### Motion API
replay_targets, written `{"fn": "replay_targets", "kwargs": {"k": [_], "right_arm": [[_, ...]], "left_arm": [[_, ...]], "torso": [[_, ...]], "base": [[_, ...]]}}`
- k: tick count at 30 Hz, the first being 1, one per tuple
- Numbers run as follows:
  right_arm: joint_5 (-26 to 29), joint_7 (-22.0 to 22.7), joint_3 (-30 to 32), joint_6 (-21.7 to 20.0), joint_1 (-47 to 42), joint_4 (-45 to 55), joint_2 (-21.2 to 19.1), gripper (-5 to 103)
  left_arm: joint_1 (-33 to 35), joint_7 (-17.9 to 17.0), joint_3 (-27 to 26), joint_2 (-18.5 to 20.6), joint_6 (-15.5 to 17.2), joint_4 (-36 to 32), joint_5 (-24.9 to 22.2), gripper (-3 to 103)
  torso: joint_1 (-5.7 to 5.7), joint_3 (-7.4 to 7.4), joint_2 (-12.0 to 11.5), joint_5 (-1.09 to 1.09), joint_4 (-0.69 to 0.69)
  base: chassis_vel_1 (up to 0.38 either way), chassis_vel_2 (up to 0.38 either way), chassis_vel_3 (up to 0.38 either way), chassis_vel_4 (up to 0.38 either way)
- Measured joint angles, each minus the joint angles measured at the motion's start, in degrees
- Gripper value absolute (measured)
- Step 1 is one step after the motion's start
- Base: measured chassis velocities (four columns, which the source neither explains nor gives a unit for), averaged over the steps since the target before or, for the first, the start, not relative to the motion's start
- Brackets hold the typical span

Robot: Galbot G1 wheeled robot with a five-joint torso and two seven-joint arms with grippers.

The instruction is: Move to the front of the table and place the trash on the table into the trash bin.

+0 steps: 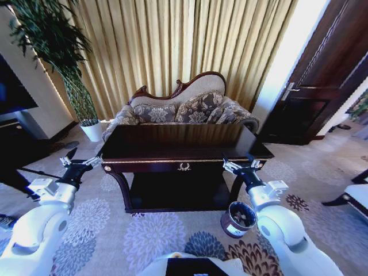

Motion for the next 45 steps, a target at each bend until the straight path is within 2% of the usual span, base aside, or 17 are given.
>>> {"fn": "replay_targets", "kwargs": {"k": [25, 45], "right_arm": [[0.58, -0.50, 0.13, -0.94, -0.48, -0.30, -0.12, 100], [0.20, -0.45, 0.87, -0.81, -1.49, 0.42, 0.20, 100]], "left_arm": [[0.58, 0.72, 0.28, 0.25, 0.07, -0.09, 0.12, 100], [0.43, 0.87, 0.73, 0.26, -0.30, 0.25, 0.24, 100]], "torso": [[0.01, 0.00, -0.01, 0.00, 0.00], [0.00, 0.00, -0.01, -0.01, 0.01]], "base": [[0.015, -0.018, -0.020, 0.017], [0.148, -0.155, -0.152, 0.152]]}}
